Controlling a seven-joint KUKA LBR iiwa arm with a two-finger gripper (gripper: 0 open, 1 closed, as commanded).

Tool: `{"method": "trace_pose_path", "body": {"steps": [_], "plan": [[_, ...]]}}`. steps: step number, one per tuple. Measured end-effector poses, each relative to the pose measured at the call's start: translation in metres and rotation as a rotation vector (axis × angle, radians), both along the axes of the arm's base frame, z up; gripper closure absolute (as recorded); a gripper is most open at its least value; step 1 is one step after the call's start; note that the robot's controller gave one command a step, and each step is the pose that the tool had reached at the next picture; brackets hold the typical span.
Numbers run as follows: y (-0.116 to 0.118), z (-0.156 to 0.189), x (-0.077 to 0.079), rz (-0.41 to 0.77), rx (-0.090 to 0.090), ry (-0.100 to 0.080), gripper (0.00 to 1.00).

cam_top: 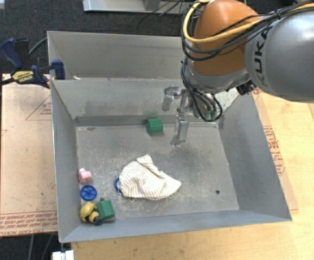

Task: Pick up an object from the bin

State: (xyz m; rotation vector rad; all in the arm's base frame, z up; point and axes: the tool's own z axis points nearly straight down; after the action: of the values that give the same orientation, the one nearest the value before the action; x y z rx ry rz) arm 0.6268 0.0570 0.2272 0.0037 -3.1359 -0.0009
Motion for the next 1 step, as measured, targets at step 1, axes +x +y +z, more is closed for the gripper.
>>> {"method": "trace_pose_path", "body": {"steps": [1], "plan": [[-0.0004, 0.0053, 0.0013, -0.002, 0.001, -0.008, 0.00]]}}
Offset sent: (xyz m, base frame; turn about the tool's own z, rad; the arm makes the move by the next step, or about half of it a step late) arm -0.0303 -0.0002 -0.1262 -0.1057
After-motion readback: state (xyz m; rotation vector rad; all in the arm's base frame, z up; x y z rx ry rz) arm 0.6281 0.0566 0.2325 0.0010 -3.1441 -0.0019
